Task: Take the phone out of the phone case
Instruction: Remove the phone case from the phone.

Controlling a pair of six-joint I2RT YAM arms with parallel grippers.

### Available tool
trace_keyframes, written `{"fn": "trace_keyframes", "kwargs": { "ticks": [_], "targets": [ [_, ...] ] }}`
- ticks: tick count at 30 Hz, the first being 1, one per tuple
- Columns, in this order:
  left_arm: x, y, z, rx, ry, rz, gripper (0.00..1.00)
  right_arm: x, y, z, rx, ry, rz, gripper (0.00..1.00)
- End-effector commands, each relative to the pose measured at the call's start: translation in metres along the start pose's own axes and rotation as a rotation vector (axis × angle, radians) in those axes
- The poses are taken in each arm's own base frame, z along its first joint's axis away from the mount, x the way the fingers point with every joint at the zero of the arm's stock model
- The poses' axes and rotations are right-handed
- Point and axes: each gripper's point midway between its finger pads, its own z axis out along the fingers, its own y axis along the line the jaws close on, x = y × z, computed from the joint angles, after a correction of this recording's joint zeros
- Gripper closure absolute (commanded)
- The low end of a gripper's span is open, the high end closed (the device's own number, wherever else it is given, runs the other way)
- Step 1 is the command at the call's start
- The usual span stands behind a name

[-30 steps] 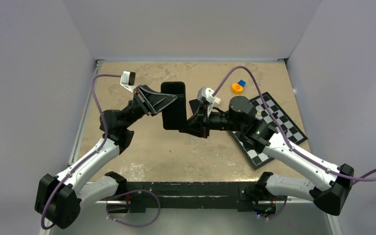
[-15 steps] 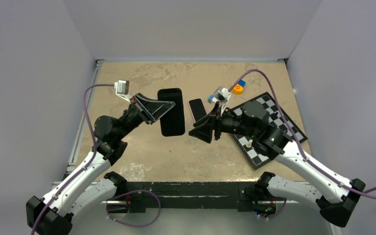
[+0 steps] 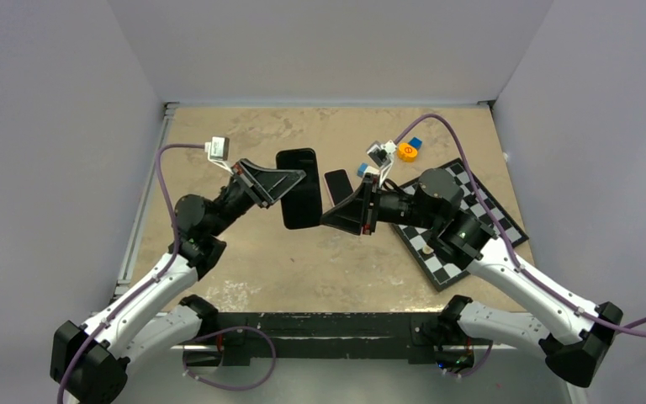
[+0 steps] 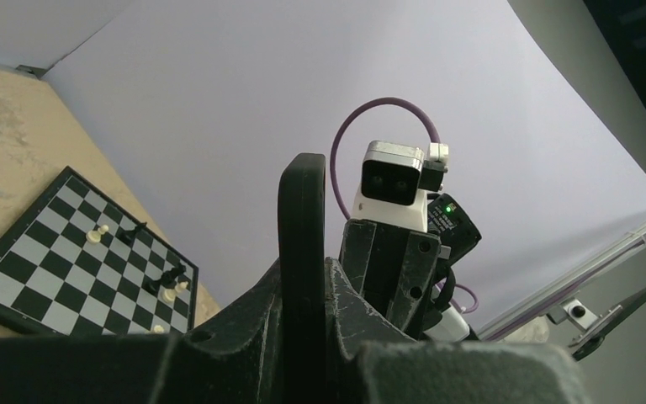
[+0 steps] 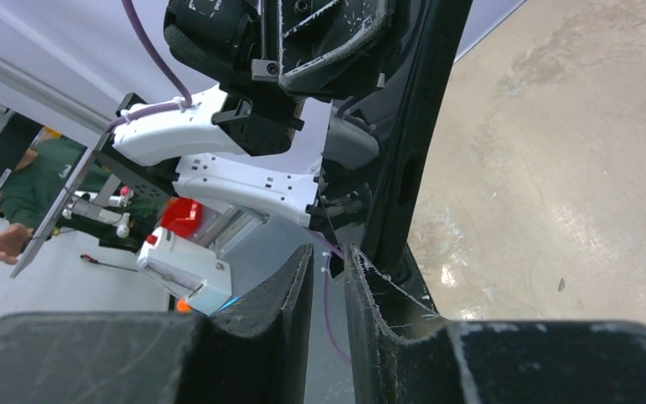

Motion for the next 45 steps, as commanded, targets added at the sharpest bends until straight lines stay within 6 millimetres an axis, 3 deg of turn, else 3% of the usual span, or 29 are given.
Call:
{"fn": "trace_keyframes", "kwargs": {
  "ticks": [1,12,17,27,39,45],
  "targets": [
    [-0.018,-0.040,0.000,0.140,-0.072,0.012,1.00,-0.015,0.015,-0.002,-0.042,-0.052,-0.014,0.73],
    [-0.018,-0.047,-0.001,0.182,-0.070,-0.028,1.00,-0.009,-0.015,0.011,0.051,-0.039,-0.010,0.65],
    [-0.017,-0.039,-0.006,0.116,-0.078,0.022,1.00,-0.013,-0.005,0.002,0.030,-0.054,-0.039,0.63],
    [-0.016,-0.037,-0.004,0.124,-0.069,0.000,1.00,-0.015,-0.007,0.005,0.035,-0.066,-0.038,0.65],
    [-0.017,-0.050,-0.002,0.178,-0.062,-0.016,1.00,-0.002,-0.021,0.026,-0.004,-0.013,0.006,0.67],
    [-0.011,-0.057,0.002,0.215,-0.020,-0.040,1.00,-0.003,-0.018,0.041,-0.060,0.024,0.030,0.66]
  ]
}}
